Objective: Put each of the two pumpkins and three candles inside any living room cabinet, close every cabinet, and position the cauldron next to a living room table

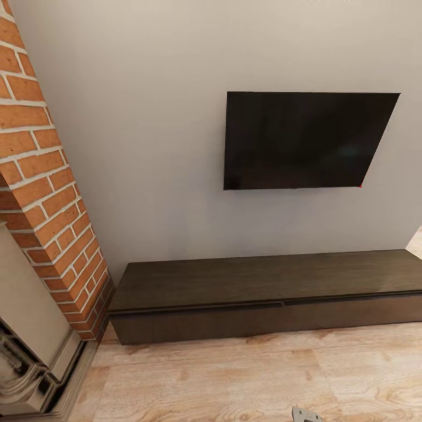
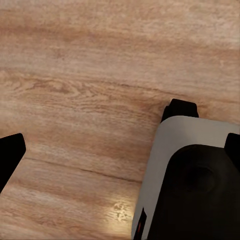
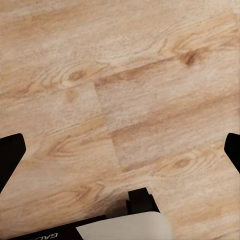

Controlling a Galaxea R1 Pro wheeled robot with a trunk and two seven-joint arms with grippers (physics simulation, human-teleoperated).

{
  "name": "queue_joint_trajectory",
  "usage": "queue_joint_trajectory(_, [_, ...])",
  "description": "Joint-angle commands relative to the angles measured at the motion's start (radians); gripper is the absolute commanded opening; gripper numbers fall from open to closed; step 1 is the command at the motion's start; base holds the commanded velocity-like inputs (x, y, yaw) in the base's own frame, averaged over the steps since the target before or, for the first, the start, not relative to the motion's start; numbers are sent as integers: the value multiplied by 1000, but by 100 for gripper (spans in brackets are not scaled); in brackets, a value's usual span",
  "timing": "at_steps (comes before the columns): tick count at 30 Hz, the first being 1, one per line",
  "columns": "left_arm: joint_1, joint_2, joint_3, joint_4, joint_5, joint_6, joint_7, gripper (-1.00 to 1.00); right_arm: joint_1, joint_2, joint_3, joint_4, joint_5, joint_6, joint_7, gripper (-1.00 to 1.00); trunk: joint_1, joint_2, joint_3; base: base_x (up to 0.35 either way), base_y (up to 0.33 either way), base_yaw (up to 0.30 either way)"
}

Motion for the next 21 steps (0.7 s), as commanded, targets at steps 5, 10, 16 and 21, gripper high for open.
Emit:
queue_joint_trajectory(5, [0,-24,4,1,7,2,0,100,-1,1,7,3,-7,-3,0,100,0,-1,-1,0,0,0])
queue_joint_trajectory(10, [0,-51,4,1,8,2,-1,100,-1,1,7,3,-7,-4,0,100,0,-1,-1,0,0,0])
queue_joint_trajectory(16, [0,-55,4,0,8,2,-1,100,-1,1,7,3,-7,-4,0,100,0,-1,-1,0,0,0])
queue_joint_trajectory(21, [0,-55,4,0,8,2,-1,100,-1,1,7,3,-7,-3,0,100,0,-1,-1,0,0,0])
